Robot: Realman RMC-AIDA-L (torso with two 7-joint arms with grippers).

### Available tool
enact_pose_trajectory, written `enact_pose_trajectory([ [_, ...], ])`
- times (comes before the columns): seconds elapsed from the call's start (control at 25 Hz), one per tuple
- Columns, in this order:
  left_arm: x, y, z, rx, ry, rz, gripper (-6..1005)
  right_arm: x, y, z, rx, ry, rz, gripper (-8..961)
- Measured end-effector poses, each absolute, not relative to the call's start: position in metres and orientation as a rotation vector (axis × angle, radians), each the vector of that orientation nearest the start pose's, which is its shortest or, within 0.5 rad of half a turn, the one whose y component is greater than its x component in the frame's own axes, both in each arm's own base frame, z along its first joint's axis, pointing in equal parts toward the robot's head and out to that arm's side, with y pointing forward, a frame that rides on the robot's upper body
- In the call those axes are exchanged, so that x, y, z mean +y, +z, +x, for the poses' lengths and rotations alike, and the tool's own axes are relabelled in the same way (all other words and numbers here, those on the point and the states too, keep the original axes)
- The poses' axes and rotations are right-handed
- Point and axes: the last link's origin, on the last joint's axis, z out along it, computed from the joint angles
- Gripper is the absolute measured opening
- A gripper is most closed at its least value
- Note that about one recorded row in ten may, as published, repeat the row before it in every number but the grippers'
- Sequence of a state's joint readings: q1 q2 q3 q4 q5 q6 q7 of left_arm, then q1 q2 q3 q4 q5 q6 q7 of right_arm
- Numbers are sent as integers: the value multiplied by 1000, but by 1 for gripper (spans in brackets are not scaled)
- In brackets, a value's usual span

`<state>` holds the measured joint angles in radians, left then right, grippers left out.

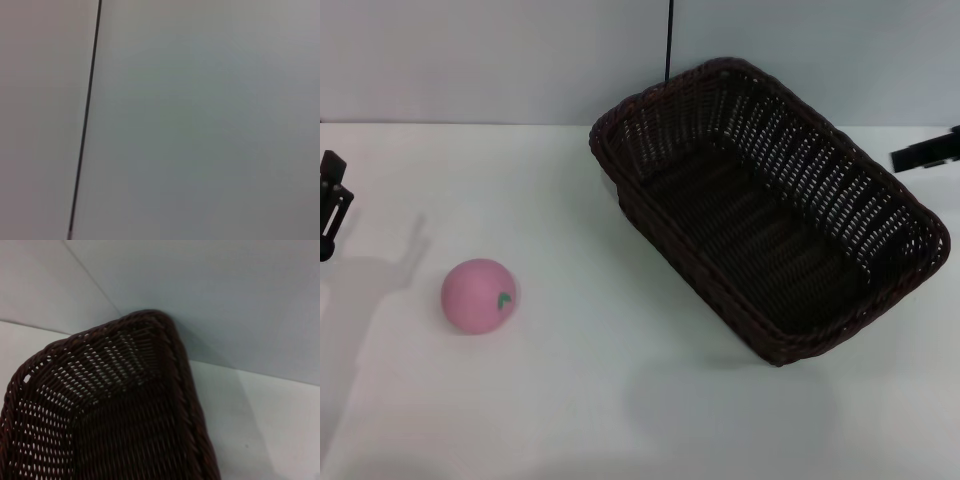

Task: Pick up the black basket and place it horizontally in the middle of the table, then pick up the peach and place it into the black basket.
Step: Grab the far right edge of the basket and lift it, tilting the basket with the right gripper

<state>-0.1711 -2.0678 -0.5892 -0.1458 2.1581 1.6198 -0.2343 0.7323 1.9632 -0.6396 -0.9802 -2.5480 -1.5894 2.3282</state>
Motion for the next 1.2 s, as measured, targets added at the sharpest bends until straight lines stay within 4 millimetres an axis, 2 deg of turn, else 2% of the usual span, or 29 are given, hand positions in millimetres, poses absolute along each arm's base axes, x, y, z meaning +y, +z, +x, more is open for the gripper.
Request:
enact_pose_trajectory([
  [0.4, 231, 4, -341, -425, -921, -1534, 778, 408, 53, 246, 1293, 126, -2421, 517],
  [0.68, 235, 4, -339, -421, -925, -1536, 774, 413, 39, 248, 1255, 144, -2427, 510],
  [0.92, 236, 5, -338, -418, -927, -1536, 770, 413, 36, 246, 1256, 149, -2432, 504],
  [1.12, 237, 6, -339, -419, -926, -1528, 767, 413, 35, 246, 1253, 150, -2434, 270],
  [1.2, 237, 6, -339, -419, -925, -1527, 766, 412, 37, 245, 1226, 135, -2445, 255],
])
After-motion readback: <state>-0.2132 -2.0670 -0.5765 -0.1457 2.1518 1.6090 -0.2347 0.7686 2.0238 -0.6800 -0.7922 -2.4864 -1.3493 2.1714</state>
